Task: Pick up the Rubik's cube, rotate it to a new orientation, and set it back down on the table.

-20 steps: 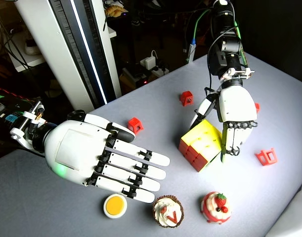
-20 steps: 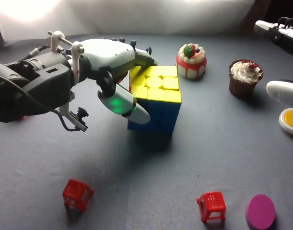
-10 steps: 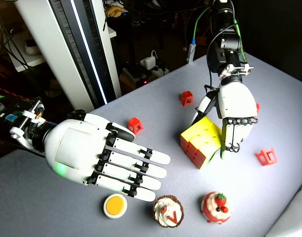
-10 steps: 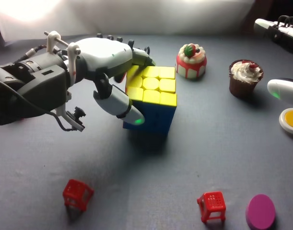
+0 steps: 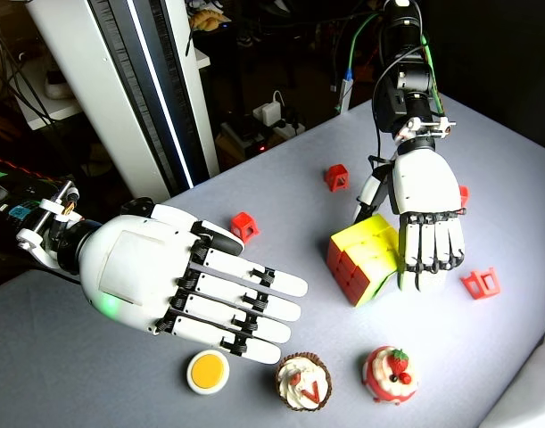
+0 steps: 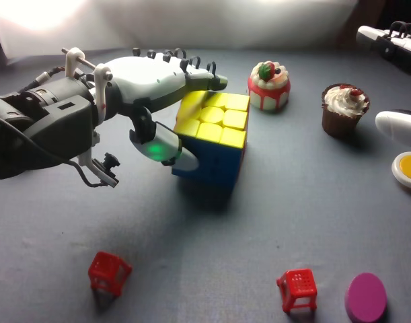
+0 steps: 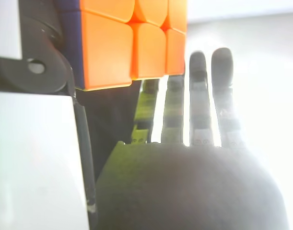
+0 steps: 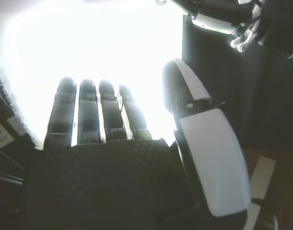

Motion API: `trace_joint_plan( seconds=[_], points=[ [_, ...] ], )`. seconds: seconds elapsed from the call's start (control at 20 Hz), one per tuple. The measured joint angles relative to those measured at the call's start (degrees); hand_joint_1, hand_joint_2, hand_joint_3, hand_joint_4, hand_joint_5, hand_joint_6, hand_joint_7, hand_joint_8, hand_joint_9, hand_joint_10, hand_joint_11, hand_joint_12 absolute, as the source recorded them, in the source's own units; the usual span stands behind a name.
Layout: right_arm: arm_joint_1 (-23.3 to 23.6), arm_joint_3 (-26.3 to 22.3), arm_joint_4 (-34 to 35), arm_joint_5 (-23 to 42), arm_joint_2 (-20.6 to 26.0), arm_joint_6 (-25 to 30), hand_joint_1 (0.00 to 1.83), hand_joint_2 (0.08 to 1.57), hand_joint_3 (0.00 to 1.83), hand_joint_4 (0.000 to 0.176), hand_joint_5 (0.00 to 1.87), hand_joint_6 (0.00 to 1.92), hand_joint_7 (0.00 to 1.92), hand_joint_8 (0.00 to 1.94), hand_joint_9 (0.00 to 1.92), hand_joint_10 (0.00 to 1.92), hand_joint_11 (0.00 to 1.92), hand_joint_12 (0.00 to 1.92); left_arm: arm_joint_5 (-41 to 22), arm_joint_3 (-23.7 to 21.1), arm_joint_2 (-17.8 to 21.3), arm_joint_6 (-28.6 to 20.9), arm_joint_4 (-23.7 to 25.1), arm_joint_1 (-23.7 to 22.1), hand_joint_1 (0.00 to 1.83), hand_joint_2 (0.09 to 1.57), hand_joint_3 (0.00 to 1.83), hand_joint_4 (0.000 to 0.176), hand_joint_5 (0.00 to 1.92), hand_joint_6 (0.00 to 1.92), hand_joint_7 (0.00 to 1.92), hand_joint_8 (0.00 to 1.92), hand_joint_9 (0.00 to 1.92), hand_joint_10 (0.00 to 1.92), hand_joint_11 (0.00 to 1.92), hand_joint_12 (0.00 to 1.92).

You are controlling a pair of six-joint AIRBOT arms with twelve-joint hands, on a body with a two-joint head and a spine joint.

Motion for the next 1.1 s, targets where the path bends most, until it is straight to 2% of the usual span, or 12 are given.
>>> trace_joint_plan(
  seconds=[0.1,0.15,0.25,0.35,0.45,0.6,0.65,0.75,0.8,0.85,0.95,1.1],
  points=[
    [0.0,0.0,-0.02,0.0,0.0,0.0,0.63,1.38,0.0,0.0,0.0,0.0,0.0,0.0,0.0,0.0,0.0,0.0,0.07,-0.02,-0.02,0.13,0.46,-0.04,0.76,0.95,0.0,0.086,0.0,0.0,0.0,0.0,0.0,0.01,0.0,0.65],
    [0.0,0.0,0.0,0.0,0.0,0.0,0.63,1.38,0.0,0.0,0.0,0.0,0.0,0.0,0.0,0.0,0.0,0.0,0.33,-0.09,-0.02,0.11,0.66,-0.22,0.76,0.95,0.0,0.086,0.0,0.0,0.0,0.0,0.0,0.01,0.0,0.65],
    [0.0,0.0,0.0,0.0,0.0,0.0,0.64,1.39,0.0,0.0,0.0,0.0,0.0,0.0,0.0,0.0,0.0,0.0,0.66,-0.35,-0.02,0.2,1.88,-0.68,0.74,0.95,0.0,0.087,0.0,0.0,0.0,0.0,0.0,0.0,0.0,0.35],
    [0.0,0.0,0.0,0.0,0.0,0.0,0.63,1.38,0.0,0.0,0.0,0.0,0.0,0.0,0.0,0.0,0.0,0.0,1.31,-0.48,-0.09,1.31,2.01,-1.07,0.75,0.93,0.0,0.078,0.0,0.0,0.0,0.0,0.0,0.0,0.0,0.32],
    [-0.07,0.0,0.04,0.02,0.0,0.0,0.64,1.38,0.0,0.0,0.0,0.0,0.0,0.0,0.0,0.0,0.0,0.0,1.44,-0.48,-0.09,1.44,1.92,-1.09,0.75,0.89,0.0,0.088,0.0,0.0,0.0,0.0,0.0,0.0,0.0,0.38],
    [-0.11,0.0,0.04,0.02,0.0,0.02,0.64,1.39,0.0,0.0,0.0,0.0,0.0,0.0,0.0,0.0,0.0,0.0,1.92,-0.48,-0.09,1.53,1.92,-1.09,0.76,0.86,0.0,0.081,0.0,0.0,0.0,0.0,0.0,0.0,0.0,0.22],
    [-0.11,0.0,0.04,0.02,0.0,0.0,0.64,1.39,0.0,0.0,0.0,0.0,0.0,0.0,0.0,0.0,0.0,0.0,2.14,-0.48,-0.09,1.92,1.9,-1.09,0.78,0.85,0.0,0.046,0.0,0.0,0.0,0.0,0.0,0.0,0.0,0.44],
    [-0.11,0.0,0.26,0.0,0.0,0.0,0.63,1.39,0.0,0.0,0.0,0.0,0.0,0.0,0.0,0.0,0.0,0.0,2.49,-0.42,-0.44,3.19,1.44,-1.09,0.76,0.85,0.0,0.007,0.0,0.0,0.0,0.0,0.0,0.0,0.0,0.92],
    [-0.11,0.0,0.24,0.02,0.0,0.0,0.63,1.38,0.0,0.0,0.0,0.0,0.0,0.0,0.0,0.0,0.0,0.0,2.73,-0.42,-0.68,3.5,1.4,-1.09,0.74,0.84,0.0,0.031,0.0,0.0,0.0,0.0,0.0,0.0,0.0,1.14],
    [-0.13,0.0,0.26,0.02,0.0,0.0,0.64,1.38,0.0,0.0,0.0,0.0,0.0,0.0,0.0,0.0,0.0,0.0,3.13,-0.42,-0.92,4.02,1.27,-1.11,0.75,0.85,0.0,0.042,0.0,0.0,0.0,0.0,0.0,0.0,0.0,1.15],
    [-0.24,0.0,0.35,0.15,0.0,0.02,0.62,1.39,0.0,0.0,0.0,0.0,0.0,0.0,0.0,0.0,0.0,0.0,3.91,-0.42,-1.03,4.52,0.76,-1.14,0.75,0.87,0.0,0.049,0.0,0.0,0.0,0.0,0.0,0.0,0.0,0.96],
    [-0.28,0.0,0.42,0.22,0.0,0.0,0.63,1.38,0.0,0.0,0.0,0.0,0.0,0.0,0.0,0.0,0.0,0.0,4.66,0.39,-1.46,5.33,-0.04,-1.16,0.75,0.86,0.0,0.049,0.0,0.0,0.0,0.0,0.0,0.0,0.0,0.92]
  ],
)
